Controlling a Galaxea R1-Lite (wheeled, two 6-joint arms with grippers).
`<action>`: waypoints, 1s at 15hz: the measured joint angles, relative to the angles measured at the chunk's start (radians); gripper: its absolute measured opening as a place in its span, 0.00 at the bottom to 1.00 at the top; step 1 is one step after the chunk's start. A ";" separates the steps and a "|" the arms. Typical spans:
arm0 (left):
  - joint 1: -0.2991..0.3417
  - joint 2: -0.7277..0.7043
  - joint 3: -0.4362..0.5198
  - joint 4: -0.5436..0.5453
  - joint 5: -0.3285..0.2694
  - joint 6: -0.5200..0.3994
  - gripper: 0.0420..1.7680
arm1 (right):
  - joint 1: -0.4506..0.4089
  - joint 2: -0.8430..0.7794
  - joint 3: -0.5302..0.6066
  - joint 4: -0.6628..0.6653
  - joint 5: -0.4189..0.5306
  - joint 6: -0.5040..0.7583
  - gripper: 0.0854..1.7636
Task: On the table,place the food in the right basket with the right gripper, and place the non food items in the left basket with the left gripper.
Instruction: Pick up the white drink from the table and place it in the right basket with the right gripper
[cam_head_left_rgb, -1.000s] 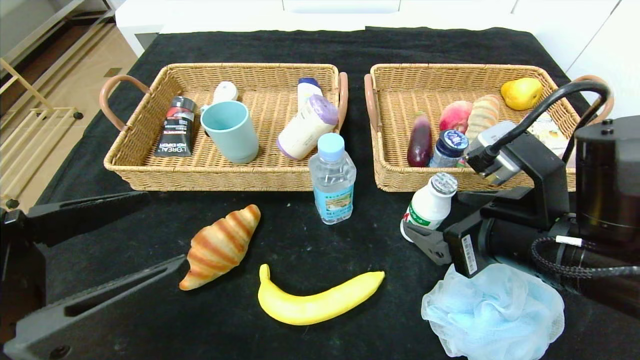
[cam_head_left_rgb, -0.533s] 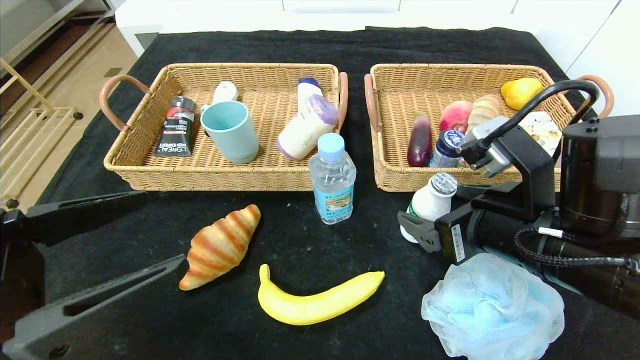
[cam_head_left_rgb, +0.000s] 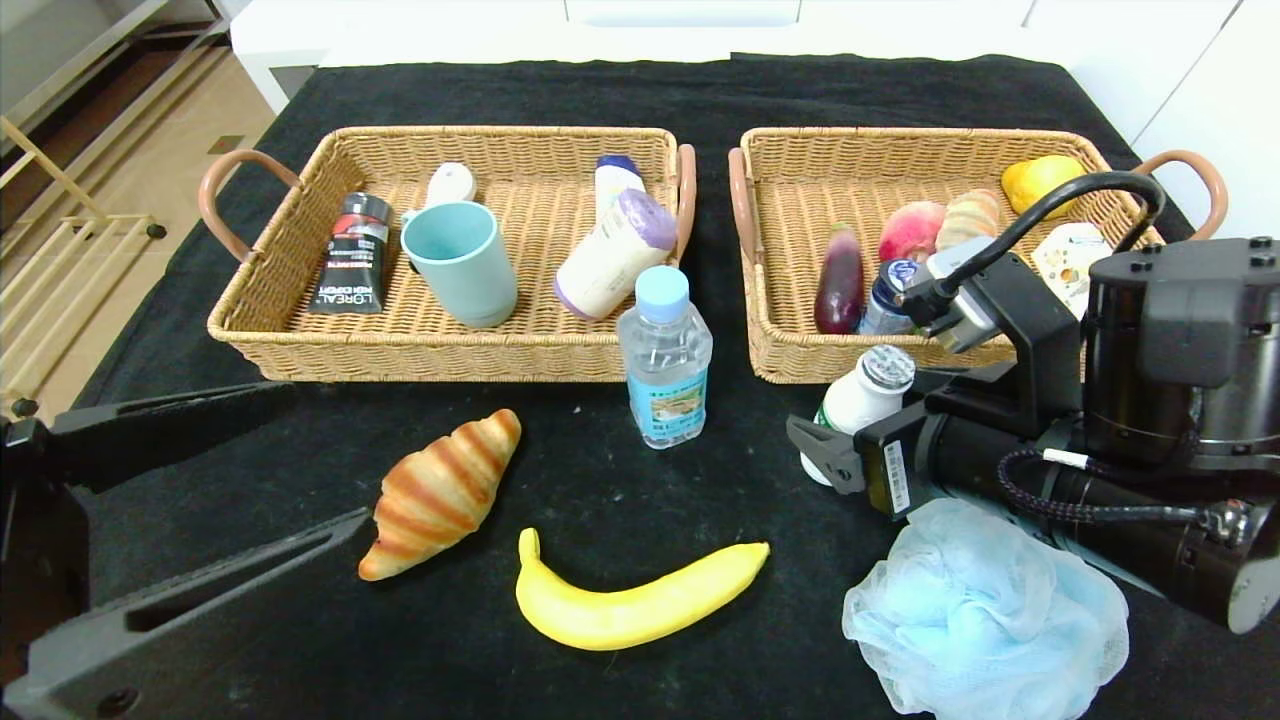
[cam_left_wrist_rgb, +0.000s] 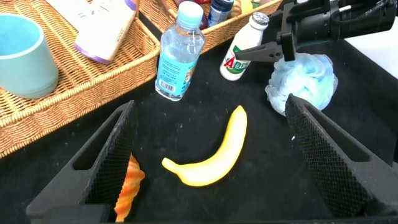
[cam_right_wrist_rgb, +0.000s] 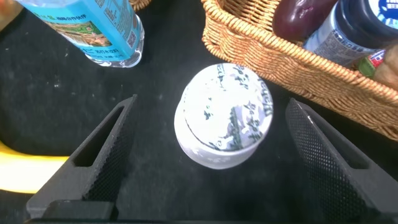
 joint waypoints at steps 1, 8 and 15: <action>0.000 0.000 0.000 0.000 0.000 0.000 0.97 | 0.000 0.004 0.000 -0.006 0.000 0.002 0.97; 0.001 -0.005 0.000 -0.001 0.001 0.000 0.97 | -0.008 0.013 -0.004 -0.013 -0.007 0.005 0.65; 0.001 -0.005 0.002 -0.007 0.002 0.001 0.97 | -0.008 0.020 0.002 -0.015 -0.006 0.005 0.48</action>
